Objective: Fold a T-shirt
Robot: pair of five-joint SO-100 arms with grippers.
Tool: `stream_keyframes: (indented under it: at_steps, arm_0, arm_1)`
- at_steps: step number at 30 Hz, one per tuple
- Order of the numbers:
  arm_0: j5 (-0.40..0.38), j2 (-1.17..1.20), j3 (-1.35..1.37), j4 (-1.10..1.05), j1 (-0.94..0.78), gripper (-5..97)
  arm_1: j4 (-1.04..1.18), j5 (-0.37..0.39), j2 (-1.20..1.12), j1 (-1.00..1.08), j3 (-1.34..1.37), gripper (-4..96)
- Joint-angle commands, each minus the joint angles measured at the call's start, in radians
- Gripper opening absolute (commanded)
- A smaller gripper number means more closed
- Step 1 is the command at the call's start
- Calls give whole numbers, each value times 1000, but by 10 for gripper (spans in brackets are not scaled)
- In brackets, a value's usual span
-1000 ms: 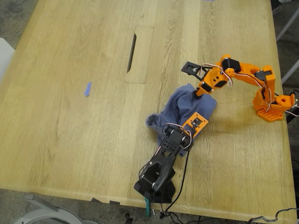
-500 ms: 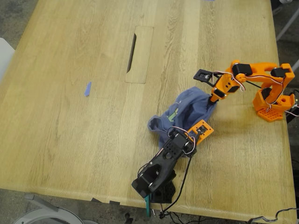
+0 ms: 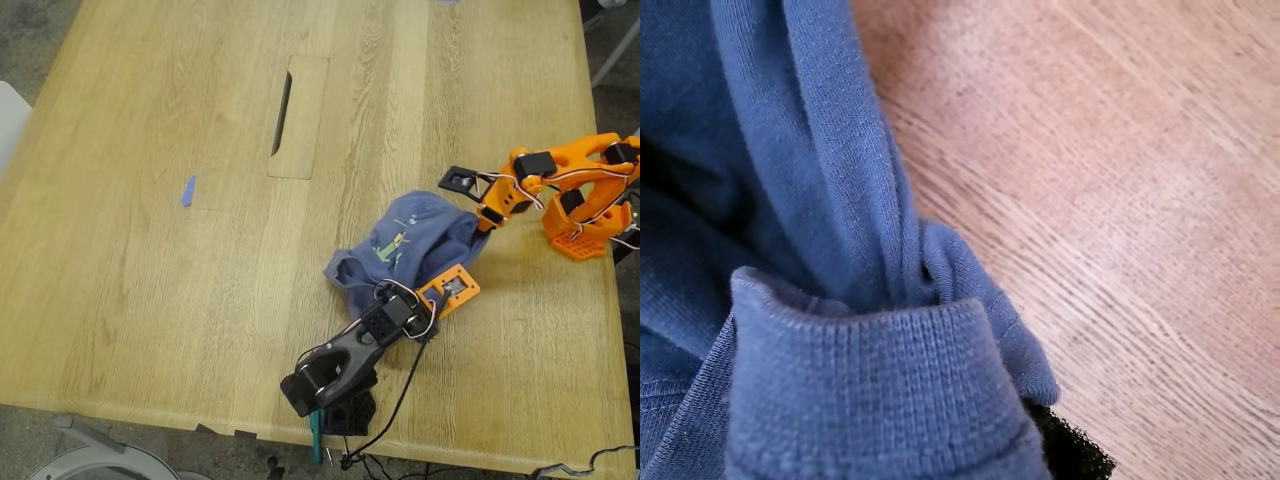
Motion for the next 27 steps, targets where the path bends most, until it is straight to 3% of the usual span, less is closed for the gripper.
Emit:
stream_keyframes:
  at_steps: [1,5,22,24,27]
  arm_0:
    - [-34,0,-5,-28,66,-1]
    - [-101,2,43,-114,150,-1]
    - [-141,8,141,-301,190,0]
    - [-129,18,144,-302,175,67]
    - [-153,51,155,-324,164,318]
  arm_1:
    - [-15,14,48,-23,43,0]
    - [-38,37,71,-75,120,0]
    - [-129,117,218,-163,403,0]
    - [-147,141,219,-160,402,63]
    - [-149,167,221,-155,391,207]
